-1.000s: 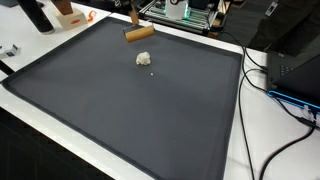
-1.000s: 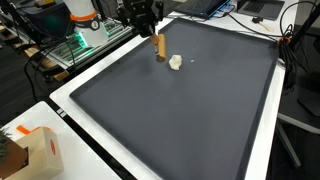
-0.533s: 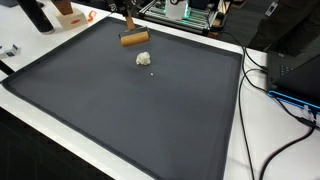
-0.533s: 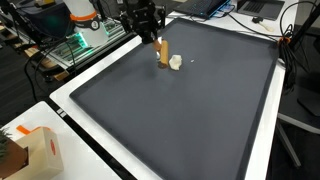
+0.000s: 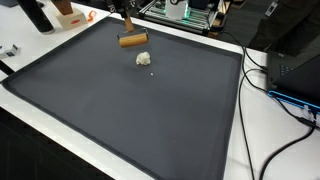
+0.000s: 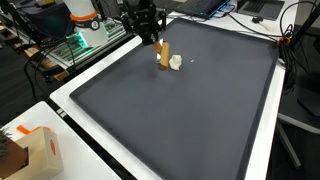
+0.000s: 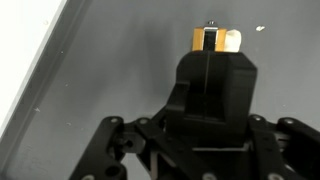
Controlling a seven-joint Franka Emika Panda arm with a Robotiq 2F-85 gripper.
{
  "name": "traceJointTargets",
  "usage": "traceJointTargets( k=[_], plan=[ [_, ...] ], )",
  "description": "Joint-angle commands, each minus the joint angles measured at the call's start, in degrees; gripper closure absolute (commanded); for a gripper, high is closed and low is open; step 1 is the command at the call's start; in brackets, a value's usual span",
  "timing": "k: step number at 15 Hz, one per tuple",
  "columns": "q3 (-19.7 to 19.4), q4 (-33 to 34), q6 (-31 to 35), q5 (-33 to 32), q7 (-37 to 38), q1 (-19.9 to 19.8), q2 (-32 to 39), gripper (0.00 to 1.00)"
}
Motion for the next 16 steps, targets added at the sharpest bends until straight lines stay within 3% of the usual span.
traceJointTargets(
  k=[1, 16],
  plan=[
    [0.2, -0.6, -0.6, -1.9, 3.0, 0.5, -1.7, 0.77],
    [5.1, 4.6, -11.2, -14.2, 8.4, 2.9, -5.4, 0.77]
  ],
)
